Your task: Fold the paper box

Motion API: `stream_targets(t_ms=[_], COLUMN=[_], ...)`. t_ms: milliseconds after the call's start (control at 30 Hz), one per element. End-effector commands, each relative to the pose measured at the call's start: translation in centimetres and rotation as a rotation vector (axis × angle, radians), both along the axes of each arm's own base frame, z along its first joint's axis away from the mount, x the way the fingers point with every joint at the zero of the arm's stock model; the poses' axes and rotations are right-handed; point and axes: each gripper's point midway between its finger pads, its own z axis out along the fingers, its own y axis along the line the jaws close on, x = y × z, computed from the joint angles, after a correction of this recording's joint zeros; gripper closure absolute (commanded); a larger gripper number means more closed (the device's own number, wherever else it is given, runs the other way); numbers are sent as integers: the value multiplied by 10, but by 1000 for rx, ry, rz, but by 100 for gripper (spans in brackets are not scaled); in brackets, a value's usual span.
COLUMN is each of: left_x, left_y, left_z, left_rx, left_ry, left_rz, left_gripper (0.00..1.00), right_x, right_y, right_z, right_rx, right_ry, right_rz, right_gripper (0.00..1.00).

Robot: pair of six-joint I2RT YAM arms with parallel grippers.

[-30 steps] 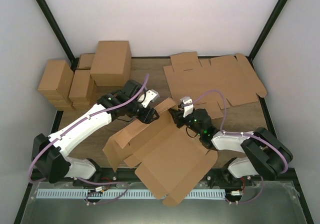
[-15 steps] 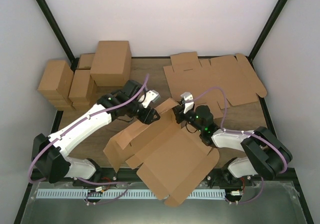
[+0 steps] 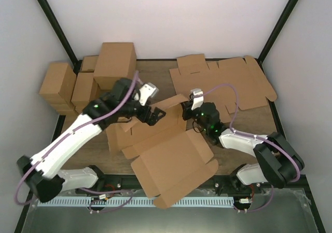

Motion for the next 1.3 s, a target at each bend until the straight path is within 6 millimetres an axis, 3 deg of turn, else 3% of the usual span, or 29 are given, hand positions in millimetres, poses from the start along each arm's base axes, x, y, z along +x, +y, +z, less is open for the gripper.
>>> stream_targets(t_ms=[0, 67, 167, 333, 433, 533, 633, 867, 967, 1133, 1267], left_x=[0, -4, -14, -18, -11, -2, 5, -6, -14, -15, -18], left_y=[27, 44, 65, 103, 128, 131, 118, 76, 66, 64, 55], left_z=[100, 132, 164, 182, 169, 140, 107, 86, 73, 56, 47], left_rx=[-145, -192, -251, -295, -289, -252, -214, -234, -222, -179, -143], left_ry=[-243, -316, -386, -444, -391, -331, -264, -120, -56, -20, 27], left_rz=[119, 180, 242, 415, 598, 672, 647, 440, 382, 367, 312], left_gripper=[0, 0, 0, 0, 0, 0, 0, 1, 16, 59, 87], right_x=[27, 35, 46, 46, 41, 33, 29, 28, 26, 23, 24], right_y=[-31, -46, -70, -104, -120, -126, -131, -137, -140, -145, -147], right_z=[30, 31, 35, 44, 50, 56, 53, 41, 37, 30, 16], right_rx=[143, 204, 304, 475, 557, 631, 652, 628, 644, 670, 680], right_ry=[85, 151, 221, 266, 261, 240, 248, 275, 276, 289, 343], right_rz=[-162, -205, -285, -411, -476, -482, -506, -554, -569, -594, -634], right_gripper=[99, 99, 99, 99, 99, 99, 99, 99, 99, 99, 99])
